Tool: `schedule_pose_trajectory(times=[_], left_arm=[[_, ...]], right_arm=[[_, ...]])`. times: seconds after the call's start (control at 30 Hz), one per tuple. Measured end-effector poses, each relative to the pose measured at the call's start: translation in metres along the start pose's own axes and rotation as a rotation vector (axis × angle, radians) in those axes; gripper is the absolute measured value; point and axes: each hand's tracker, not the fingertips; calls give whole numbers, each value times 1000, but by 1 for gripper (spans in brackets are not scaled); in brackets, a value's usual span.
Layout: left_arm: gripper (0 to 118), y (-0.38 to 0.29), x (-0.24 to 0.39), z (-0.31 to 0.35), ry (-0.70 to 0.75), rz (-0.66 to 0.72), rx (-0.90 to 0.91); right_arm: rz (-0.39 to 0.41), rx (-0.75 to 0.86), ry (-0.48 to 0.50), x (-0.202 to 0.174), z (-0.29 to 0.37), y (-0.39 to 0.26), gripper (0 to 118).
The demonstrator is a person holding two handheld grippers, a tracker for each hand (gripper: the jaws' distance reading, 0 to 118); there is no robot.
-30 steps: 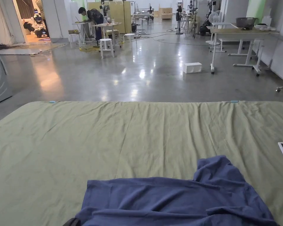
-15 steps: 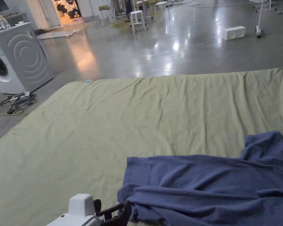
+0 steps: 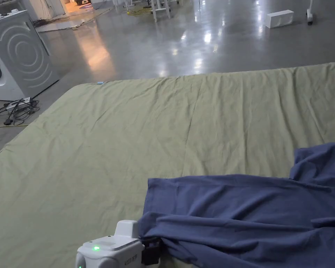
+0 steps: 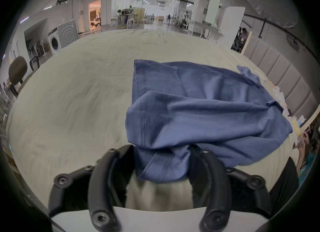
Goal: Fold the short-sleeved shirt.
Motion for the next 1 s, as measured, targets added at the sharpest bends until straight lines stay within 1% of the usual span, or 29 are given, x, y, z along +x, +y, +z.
schedule_pose_trajectory(times=[0.03, 0.13, 0.17, 0.2, 0.23, 0.27, 0.33, 0.37, 0.4, 0.43, 0.47, 0.5, 0.53, 0.6, 0.67, 0.7, 0.73, 0.77, 0.8, 0.83, 0.87, 0.9, 0.93, 0.97, 1.0], left_arm=[[50, 1, 2, 0, 26, -34, -12], [43, 5, 9, 0, 29, -88, -29], [35, 7, 12, -1, 26, -105, -39], [24, 8, 15, -1, 8, -128, -55], [15, 10, 19, -3, 8, -135, -76], [14, 12, 25, -6, 37, -156, -104], [12, 16, 35, -13, 64, -245, -139], [12, 17, 40, -14, 83, -288, -148], [12, 17, 44, -15, 95, -319, -155], [12, 17, 48, -17, 104, -347, -166], [12, 18, 50, -16, 106, -356, -170], [12, 18, 51, -18, 104, -351, -170], [12, 19, 49, -19, 100, -343, -173], [12, 21, 45, -17, 83, -281, -179], [11, 22, 42, -15, 69, -258, -176], [11, 21, 41, -15, 65, -254, -175], [11, 23, 42, -13, 62, -245, -175], [11, 23, 43, -12, 60, -237, -175], [11, 22, 43, -12, 61, -238, -175], [11, 21, 45, -12, 62, -238, -174], [11, 21, 45, -12, 63, -239, -172], [11, 20, 45, -12, 64, -238, -170], [11, 19, 46, -11, 64, -237, -166], [11, 18, 46, -10, 63, -237, -160], [11, 19, 41, -12, 62, -237, -155]], right_arm=[[-4, -3, 0, 1, -1, -1, 0], [-7, -12, 0, 2, -3, -3, 0], [-4, -15, -2, 3, -3, -4, 0], [-1, -17, -8, 5, -4, -5, 0], [2, -20, -14, 8, -5, -5, 0], [8, -22, -23, 10, -6, -6, 0], [22, -23, -54, 23, -13, -11, 0], [25, -22, -67, 31, -18, -11, 2], [27, -26, -76, 39, -25, -12, 14], [29, -40, -89, 48, -36, -12, 47], [21, -74, -107, 59, -50, -15, 78], [9, -115, -121, 69, -65, -18, 96], [-19, -163, -118, 82, -82, -21, 102], [-106, -216, -114, 106, -112, -25, 95], [-221, -255, -114, 126, -142, -27, 95], [-248, -271, -119, 132, -152, -26, 95], [-266, -266, -129, 136, -162, -27, 90], [-265, -290, -136, 138, -172, -27, 77], [-254, -314, -133, 137, -180, -27, 54], [-232, -364, -117, 132, -186, -29, 33], [-179, -372, -145, 124, -189, -31, 29], [-102, -364, -184, 114, -187, -30, 22], [-4, -370, -188, 105, -187, -28, 15], [60, -378, -193, 96, -186, -26, 12], [100, -389, -199, 91, -186, -24, 10]])
